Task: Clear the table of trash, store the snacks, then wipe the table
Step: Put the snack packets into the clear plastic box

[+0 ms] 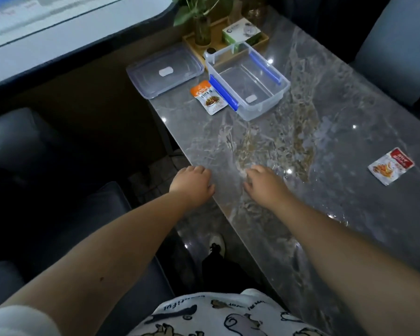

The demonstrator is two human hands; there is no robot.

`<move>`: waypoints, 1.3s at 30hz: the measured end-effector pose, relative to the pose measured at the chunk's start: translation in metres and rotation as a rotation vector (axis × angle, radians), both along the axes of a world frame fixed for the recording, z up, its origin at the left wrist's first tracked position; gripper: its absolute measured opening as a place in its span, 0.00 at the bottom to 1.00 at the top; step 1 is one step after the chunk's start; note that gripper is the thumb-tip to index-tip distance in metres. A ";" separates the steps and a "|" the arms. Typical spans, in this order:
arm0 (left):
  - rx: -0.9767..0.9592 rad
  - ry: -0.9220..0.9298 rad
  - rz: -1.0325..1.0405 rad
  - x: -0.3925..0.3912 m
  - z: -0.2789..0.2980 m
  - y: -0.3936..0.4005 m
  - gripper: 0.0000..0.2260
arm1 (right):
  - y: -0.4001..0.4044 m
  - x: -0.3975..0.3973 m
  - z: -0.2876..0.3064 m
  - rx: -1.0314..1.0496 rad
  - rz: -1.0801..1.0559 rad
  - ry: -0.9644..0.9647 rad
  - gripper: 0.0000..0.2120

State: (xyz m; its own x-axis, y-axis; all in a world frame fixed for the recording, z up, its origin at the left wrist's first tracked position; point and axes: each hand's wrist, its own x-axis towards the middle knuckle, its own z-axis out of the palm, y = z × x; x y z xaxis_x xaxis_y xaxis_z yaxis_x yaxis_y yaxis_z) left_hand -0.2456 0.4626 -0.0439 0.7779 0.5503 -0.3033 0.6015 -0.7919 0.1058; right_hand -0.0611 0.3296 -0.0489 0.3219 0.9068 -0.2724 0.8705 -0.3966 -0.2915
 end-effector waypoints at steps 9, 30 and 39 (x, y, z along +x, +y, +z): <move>-0.039 0.061 -0.010 0.030 -0.001 0.065 0.19 | 0.051 0.031 0.001 -0.050 -0.103 0.027 0.20; 0.020 0.105 -0.691 0.133 -0.029 0.279 0.28 | 0.113 0.027 -0.020 -0.235 -0.608 -0.067 0.24; -0.311 -0.202 -1.087 0.120 -0.029 0.339 0.12 | 0.128 0.019 -0.022 -0.258 -0.800 0.021 0.26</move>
State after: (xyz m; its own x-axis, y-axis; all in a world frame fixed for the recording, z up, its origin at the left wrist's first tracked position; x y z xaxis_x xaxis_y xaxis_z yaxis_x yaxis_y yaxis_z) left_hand -0.1260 0.8019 -0.0729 0.8458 -0.5189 -0.1240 -0.4344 -0.8047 0.4046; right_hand -0.0422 0.4580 -0.0705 0.8336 0.3155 -0.4533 0.2938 -0.9483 -0.1199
